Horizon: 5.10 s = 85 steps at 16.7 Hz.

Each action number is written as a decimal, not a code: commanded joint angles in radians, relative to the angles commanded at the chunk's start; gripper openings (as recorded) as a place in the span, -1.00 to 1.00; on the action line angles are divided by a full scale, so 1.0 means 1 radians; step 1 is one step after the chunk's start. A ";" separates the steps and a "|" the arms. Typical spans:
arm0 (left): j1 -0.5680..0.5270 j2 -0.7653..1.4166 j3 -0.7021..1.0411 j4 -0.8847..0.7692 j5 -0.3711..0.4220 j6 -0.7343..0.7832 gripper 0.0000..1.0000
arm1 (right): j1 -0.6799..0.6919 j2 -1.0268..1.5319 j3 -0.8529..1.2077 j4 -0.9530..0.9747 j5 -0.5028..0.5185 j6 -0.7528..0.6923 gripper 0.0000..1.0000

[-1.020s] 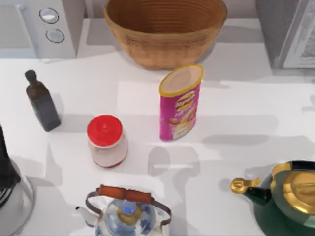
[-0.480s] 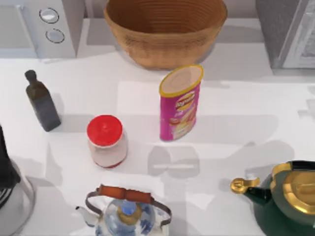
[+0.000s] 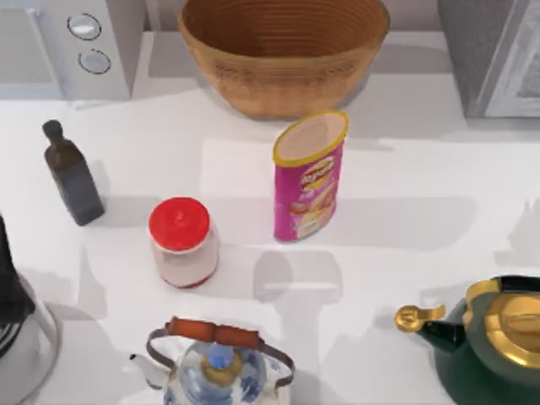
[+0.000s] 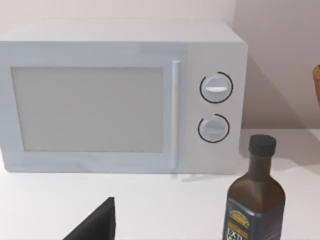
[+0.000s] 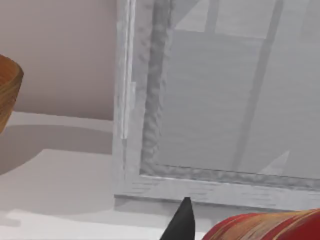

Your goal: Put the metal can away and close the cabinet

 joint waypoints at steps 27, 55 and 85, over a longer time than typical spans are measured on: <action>0.000 0.000 0.000 0.000 0.000 0.000 1.00 | 0.107 -0.001 0.369 -0.129 0.213 0.036 -1.00; 0.000 0.000 0.000 0.000 0.000 0.000 1.00 | 0.267 0.996 1.447 -0.412 0.326 0.119 -1.00; 0.000 0.000 0.000 0.000 0.000 0.000 1.00 | 0.217 1.585 2.299 -0.584 0.247 0.126 0.81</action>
